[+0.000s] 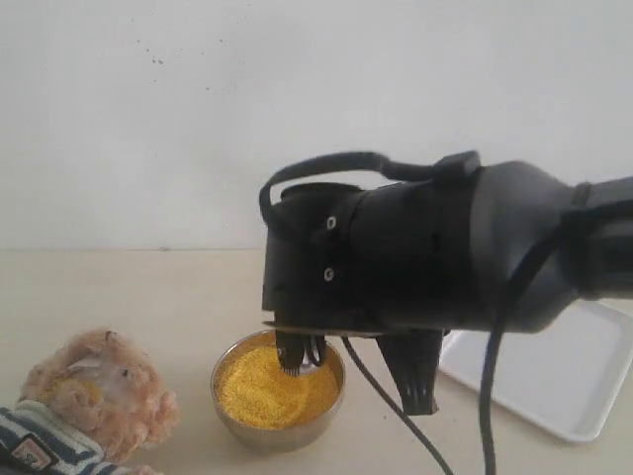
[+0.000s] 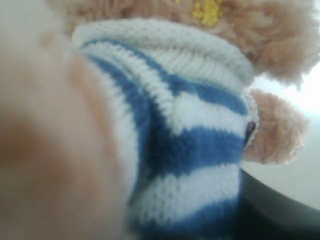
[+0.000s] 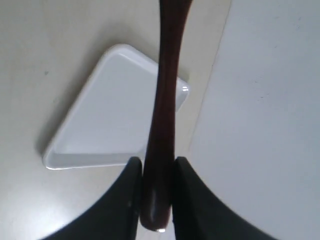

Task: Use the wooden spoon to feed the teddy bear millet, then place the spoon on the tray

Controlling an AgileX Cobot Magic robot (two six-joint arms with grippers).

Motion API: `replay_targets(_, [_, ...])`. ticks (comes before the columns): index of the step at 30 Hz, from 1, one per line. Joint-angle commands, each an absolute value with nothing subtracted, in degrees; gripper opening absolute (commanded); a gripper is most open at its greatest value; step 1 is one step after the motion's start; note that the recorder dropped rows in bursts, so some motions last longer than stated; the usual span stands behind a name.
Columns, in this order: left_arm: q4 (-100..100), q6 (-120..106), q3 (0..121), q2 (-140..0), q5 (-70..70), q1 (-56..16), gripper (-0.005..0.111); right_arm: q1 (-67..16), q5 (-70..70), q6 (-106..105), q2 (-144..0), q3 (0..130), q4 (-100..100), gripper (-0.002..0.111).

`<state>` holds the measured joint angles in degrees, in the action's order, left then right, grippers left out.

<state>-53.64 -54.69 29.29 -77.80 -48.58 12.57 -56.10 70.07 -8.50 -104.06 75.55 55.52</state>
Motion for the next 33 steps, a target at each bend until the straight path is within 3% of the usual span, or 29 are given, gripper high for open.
replay_targets(1, [-54.58, -55.01, 29.22, -77.37, -49.12, 12.79, 0.006, -55.93, 69.96, -8.01, -107.74, 75.34, 59.26, 0.000])
replay_targets(33, [-54.58, -55.01, 29.22, -77.37, -49.12, 12.79, 0.006, -57.72, 69.96, -0.41, -119.56, 78.14, 70.90, 0.000])
